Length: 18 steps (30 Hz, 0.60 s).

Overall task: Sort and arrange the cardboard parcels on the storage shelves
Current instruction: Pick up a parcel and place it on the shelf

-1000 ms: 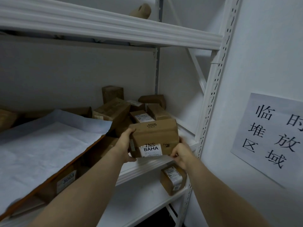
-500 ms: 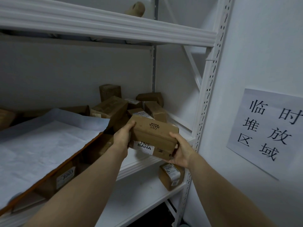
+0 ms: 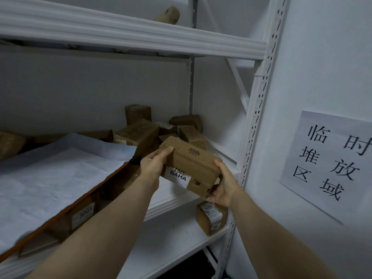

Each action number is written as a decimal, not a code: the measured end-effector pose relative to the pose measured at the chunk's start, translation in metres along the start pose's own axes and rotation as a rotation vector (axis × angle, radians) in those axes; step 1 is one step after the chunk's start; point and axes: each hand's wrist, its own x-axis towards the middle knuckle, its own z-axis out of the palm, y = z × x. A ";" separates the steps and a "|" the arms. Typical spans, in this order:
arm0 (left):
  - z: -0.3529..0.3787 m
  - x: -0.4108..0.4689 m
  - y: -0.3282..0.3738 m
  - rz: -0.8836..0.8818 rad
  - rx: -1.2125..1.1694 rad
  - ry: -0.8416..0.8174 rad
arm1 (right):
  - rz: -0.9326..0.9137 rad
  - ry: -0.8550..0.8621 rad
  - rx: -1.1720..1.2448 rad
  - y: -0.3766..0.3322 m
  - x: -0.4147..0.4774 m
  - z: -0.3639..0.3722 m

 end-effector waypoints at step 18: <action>-0.004 -0.004 0.052 0.107 -0.061 0.097 | -0.067 -0.003 -0.002 -0.025 0.016 0.039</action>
